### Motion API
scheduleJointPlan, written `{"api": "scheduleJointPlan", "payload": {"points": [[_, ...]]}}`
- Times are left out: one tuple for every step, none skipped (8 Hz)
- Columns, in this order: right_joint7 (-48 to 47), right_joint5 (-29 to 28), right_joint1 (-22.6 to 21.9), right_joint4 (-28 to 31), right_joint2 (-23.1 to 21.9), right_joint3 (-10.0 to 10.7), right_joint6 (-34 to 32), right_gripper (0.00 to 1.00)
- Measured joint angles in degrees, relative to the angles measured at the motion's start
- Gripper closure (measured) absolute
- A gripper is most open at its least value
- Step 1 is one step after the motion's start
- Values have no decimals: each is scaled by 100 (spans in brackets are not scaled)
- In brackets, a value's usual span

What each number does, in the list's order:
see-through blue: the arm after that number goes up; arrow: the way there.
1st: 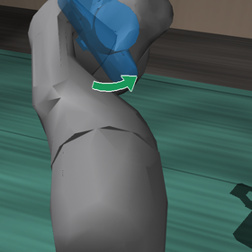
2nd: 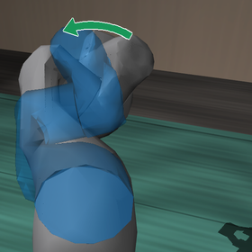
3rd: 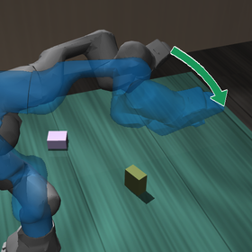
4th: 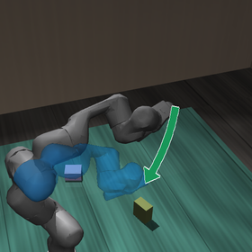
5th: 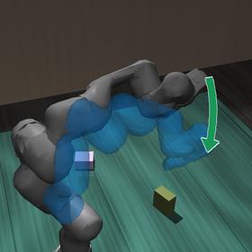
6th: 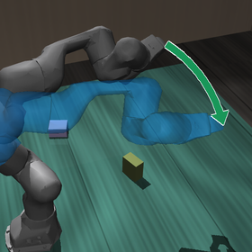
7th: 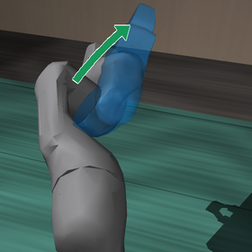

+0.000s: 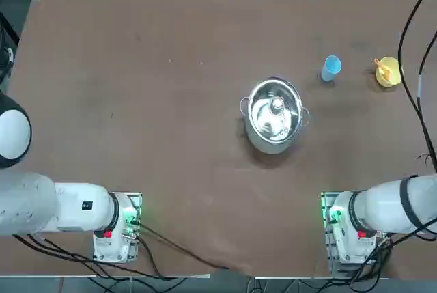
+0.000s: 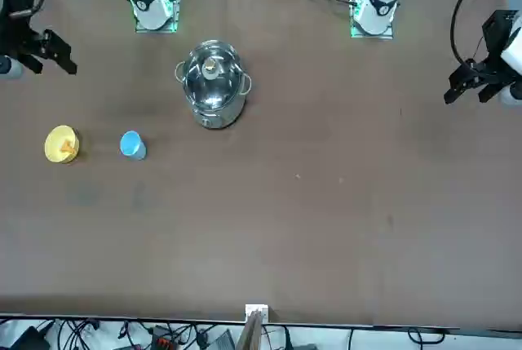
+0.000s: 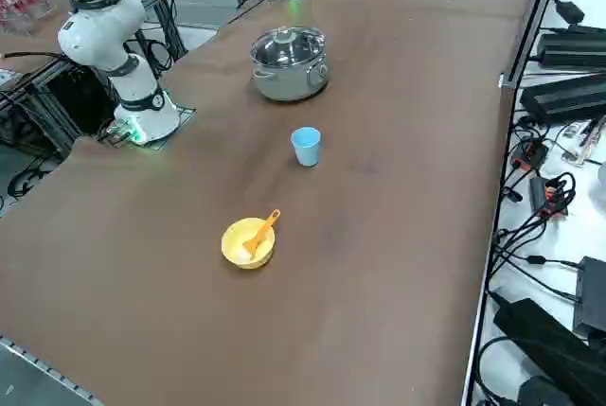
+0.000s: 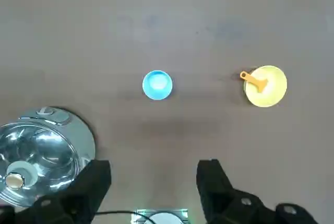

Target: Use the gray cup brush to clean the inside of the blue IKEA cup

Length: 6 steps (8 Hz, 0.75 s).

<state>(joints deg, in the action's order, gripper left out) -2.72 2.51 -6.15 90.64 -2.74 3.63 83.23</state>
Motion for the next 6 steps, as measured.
{"api": "scheduleJointPlan", "payload": {"points": [[0, 0, 0, -1, 0, 0, -10, 0], [0, 0, 0, -1, 0, 0, -32, 0], [0, 0, 2, -1, 0, 1, -39, 0], [0, 0, 4, -6, 0, 7, -39, 0], [0, 4, 9, -12, 0, 15, -47, 0], [0, 11, 29, -12, 8, 30, -61, 0]]}}
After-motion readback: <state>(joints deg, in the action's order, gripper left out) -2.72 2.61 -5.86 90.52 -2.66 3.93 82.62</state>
